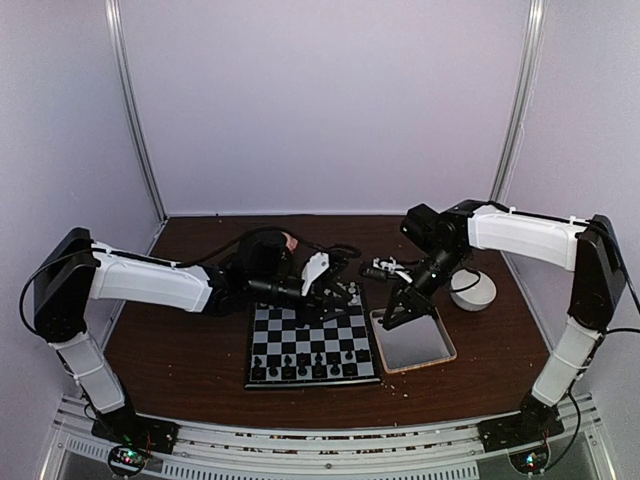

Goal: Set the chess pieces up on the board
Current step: Pass from the right arm to the left

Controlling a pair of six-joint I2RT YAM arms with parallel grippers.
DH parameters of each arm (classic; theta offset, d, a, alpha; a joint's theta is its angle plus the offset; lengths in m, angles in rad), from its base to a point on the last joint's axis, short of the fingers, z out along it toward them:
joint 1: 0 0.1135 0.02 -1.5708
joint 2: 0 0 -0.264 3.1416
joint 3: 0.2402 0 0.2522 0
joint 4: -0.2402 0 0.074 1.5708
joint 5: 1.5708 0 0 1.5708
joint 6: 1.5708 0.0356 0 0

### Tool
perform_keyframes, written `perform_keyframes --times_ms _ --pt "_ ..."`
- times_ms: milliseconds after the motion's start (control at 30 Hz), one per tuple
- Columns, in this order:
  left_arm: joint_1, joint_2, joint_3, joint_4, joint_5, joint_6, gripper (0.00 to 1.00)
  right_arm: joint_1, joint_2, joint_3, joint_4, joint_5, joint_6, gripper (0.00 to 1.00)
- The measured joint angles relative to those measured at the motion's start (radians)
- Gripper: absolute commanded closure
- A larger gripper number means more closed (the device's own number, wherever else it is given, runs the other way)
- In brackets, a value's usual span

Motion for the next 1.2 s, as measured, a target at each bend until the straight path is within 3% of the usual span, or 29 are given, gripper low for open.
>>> perform_keyframes --times_ms 600,1200 --pt "-0.174 0.016 0.088 -0.101 -0.153 0.37 0.68 -0.004 0.142 0.134 -0.259 -0.225 -0.176 0.83" --pt "-0.193 0.048 0.099 -0.15 -0.221 0.443 0.68 -0.005 0.175 0.16 -0.343 -0.27 -0.248 0.82"
